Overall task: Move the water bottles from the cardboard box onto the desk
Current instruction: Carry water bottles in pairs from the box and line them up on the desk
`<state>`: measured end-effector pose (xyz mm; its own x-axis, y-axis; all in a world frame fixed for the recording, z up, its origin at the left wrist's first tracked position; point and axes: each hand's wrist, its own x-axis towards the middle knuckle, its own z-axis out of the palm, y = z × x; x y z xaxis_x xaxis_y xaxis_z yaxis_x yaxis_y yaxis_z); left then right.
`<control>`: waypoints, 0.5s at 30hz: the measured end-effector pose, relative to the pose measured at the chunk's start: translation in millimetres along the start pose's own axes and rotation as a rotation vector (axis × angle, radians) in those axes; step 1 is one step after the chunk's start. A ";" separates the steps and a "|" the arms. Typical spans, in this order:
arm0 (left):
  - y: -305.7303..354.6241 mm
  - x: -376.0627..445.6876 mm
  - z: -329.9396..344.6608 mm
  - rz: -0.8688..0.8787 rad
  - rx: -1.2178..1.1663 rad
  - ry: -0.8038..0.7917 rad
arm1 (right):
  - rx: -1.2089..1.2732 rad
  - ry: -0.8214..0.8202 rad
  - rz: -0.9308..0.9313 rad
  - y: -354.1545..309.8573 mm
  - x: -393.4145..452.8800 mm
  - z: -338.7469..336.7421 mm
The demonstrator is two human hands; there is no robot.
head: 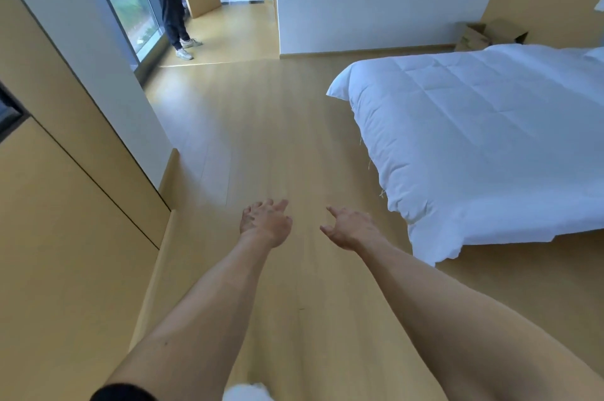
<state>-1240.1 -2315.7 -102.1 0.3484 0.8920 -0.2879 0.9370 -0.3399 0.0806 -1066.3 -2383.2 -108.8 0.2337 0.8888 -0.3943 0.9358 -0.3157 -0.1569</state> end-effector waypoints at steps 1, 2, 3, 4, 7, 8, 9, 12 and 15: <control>0.4 18.6 -4.9 0.006 -0.002 0.000 | 0.002 0.004 -0.001 0.7 17.1 -8.5; 0.5 34.7 -8.4 0.014 -0.001 0.003 | 0.005 0.013 -0.001 1.5 32.1 -15.4; -0.1 56.3 -13.8 0.022 0.001 0.010 | 0.012 0.029 0.001 2.1 51.8 -24.7; -1.2 76.2 -18.4 0.026 0.001 0.017 | 0.015 0.045 0.007 2.1 69.3 -33.0; -4.3 142.8 -36.5 0.053 -0.004 0.020 | 0.034 0.069 0.043 1.6 123.9 -60.1; -5.7 167.5 -43.8 0.072 -0.005 0.024 | 0.045 0.075 0.057 0.4 145.2 -69.8; -7.4 188.9 -50.3 0.088 -0.007 0.026 | 0.056 0.078 0.068 -1.2 163.4 -78.1; -16.8 255.7 -76.6 0.138 -0.018 0.026 | 0.088 0.069 0.098 -10.5 218.6 -106.9; -30.0 325.3 -105.9 0.186 -0.024 0.022 | 0.099 0.076 0.142 -22.2 277.5 -139.6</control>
<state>-1152.1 -1983.7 -97.2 0.5161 0.8207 -0.2450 0.8565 -0.4929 0.1532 -985.4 -2083.3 -88.4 0.3842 0.8544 -0.3500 0.8623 -0.4675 -0.1946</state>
